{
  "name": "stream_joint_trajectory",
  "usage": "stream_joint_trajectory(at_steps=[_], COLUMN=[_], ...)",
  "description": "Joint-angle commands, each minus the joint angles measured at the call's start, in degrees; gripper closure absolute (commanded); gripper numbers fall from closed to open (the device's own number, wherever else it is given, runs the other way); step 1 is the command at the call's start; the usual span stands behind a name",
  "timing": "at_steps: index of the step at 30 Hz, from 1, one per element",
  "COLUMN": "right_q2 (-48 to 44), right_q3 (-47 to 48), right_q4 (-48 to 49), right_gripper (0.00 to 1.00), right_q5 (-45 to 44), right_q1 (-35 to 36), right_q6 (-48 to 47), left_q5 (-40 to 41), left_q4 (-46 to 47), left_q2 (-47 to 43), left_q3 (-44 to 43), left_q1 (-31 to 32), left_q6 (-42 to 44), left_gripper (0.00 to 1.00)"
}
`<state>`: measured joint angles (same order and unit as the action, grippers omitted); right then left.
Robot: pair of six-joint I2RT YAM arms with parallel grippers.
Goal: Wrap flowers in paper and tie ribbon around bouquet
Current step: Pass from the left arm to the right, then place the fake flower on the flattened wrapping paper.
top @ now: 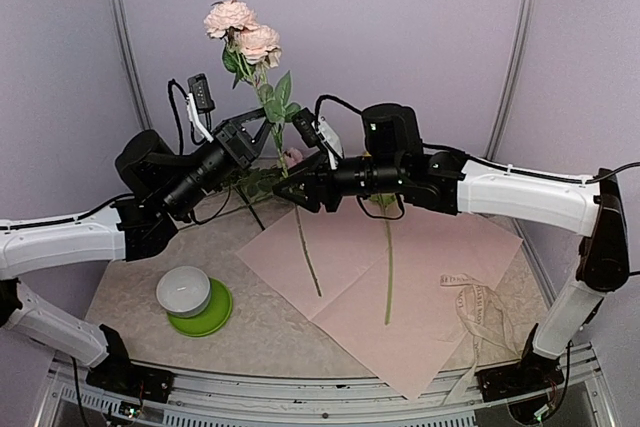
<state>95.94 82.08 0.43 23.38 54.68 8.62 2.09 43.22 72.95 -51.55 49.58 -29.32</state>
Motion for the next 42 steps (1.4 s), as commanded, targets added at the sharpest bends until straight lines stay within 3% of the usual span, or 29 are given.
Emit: stream_joint_trajectory(at_steps=[1,3,6,7,8,9,10,15,24,31,37,39,42], right_q2=[0.4,-0.15,-0.25,-0.35,-0.46,-0.63,-0.76,-1.78,0.73,7.26,14.48,15.13,15.13], right_q3=[1.63,0.78,0.53,0.53,0.31,0.01,-0.29,-6.36,-16.18,-15.33,-10.0,-9.62,-9.57], right_q4=[1.58,2.08,1.35,0.87,0.05,-1.23,-3.13,-13.49,-19.05,-17.13,-21.53,-21.6,-21.9], right_gripper=[0.78,1.0,1.0,1.0,1.0,1.0,1.0,1.0,1.0,1.0,1.0,0.95,0.74], right_q5=[-2.94,-3.93,-2.32,-1.42,-0.58,-0.28,-0.49,-0.26,0.68,0.15,-3.67,-4.73,-6.19], right_q1=[0.05,-0.09,-1.35,-2.13,-3.09,-4.19,-5.39,-14.95,-25.77,-28.59,-28.66,-28.66,-28.66], right_q6=[2.27,3.35,6.36,8.88,10.85,12.72,14.77,24.25,23.25,23.92,21.12,20.97,21.04], left_q5=[-2.49,-1.77,0.66,2.41,5.09,8.44,11.09,20.32,20.8,18.86,18.15,18.16,18.13], left_q4=[4.41,3.89,0.99,-1.69,-5.78,-10.61,-15.66,-29.66,-40.61,-41.31,-41.38,-41.44,-41.54], left_q2=[0.51,0.37,0.39,0.67,1.06,1.65,2.27,3.56,4.86,6.45,7.67,8.14,8.89], left_q3=[-0.05,0.16,0.01,-0.73,-2.01,-3.64,-6.14,-9.05,-7.34,-6.73,-6.52,-6.57,-6.58], left_q1=[0.15,0.16,0.1,0.08,0.08,0.08,0.0,-1.67,-11.59,-13.6,-14.05,-14.19,-14.61], left_q6=[-2.81,-2.42,-1.36,-1.04,-0.84,-0.49,0.82,6.81,7.24,6.82,7.23,7.49,7.94], left_gripper=[1.0,1.0,1.0,0.79,0.41,0.13,0.03,0.01,0.01,0.01,0.01,0.01,0.01])
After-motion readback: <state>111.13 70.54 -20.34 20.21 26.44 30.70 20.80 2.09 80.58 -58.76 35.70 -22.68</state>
